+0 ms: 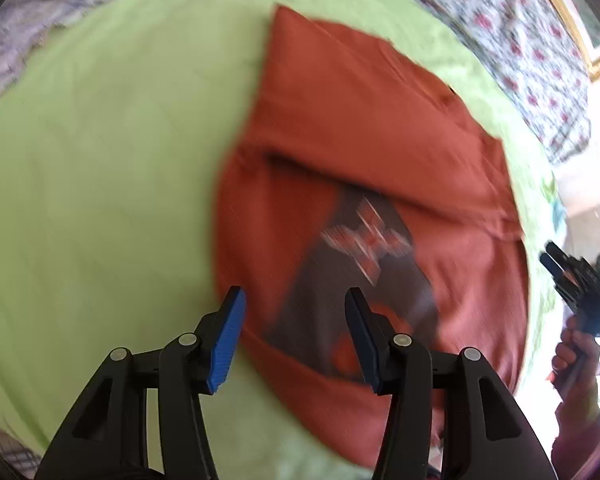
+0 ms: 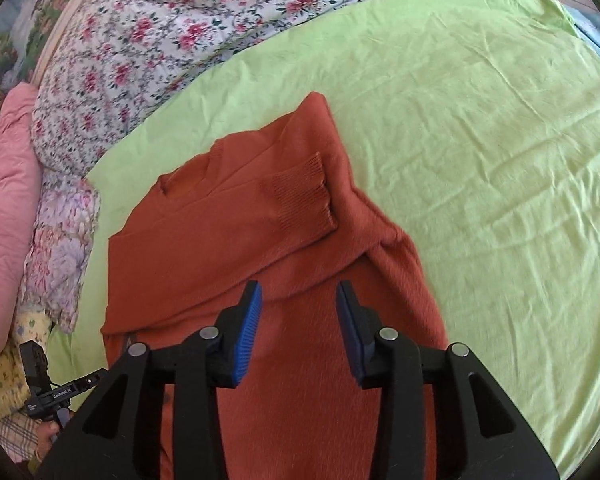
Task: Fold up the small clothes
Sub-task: 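Grasp the sweater hem with the left gripper while the right gripper grasps the hem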
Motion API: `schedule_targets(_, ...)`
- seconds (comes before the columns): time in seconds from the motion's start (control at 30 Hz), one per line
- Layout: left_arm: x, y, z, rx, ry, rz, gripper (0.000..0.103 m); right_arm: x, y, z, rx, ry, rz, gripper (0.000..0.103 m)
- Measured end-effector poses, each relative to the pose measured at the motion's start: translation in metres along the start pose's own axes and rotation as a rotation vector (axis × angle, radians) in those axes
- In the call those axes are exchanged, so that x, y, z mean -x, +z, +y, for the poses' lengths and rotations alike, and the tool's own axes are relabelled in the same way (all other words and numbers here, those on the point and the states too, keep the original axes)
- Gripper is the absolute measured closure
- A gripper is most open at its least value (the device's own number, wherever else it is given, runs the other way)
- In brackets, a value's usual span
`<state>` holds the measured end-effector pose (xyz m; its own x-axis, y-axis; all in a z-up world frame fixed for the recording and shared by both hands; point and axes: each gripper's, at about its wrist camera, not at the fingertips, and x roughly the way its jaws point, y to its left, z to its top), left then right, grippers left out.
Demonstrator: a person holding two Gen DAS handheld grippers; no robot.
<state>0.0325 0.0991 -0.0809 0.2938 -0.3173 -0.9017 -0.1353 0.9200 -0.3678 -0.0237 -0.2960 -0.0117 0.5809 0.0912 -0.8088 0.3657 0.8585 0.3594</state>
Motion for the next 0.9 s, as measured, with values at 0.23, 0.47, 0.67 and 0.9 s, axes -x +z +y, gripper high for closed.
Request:
schedule_targets(0.23, -0.014, -0.035, -0.035, 0.004, -0.003, 0.187, 0.048, 0.030, -0.041, 0.003, 0.027, 0.012, 0.009, 0.057)
schedule_targets(0.47, -0.034, -0.043, -0.042, 0.036, 0.024, 0.284, 0.048, 0.055, -0.077, 0.002, 0.007, 0.018, -0.003, 0.055)
schedule_targets(0.67, -0.039, -0.049, -0.038, 0.161, -0.062, 0.384, 0.043, 0.079, -0.104, 0.006, 0.023, 0.020, -0.030, 0.052)
schedule_targets(0.9, -0.064, -0.042, -0.048, 0.236, -0.009, 0.456, 0.019, 0.082, -0.121, 0.001, -0.016, 0.025, -0.033, 0.050)
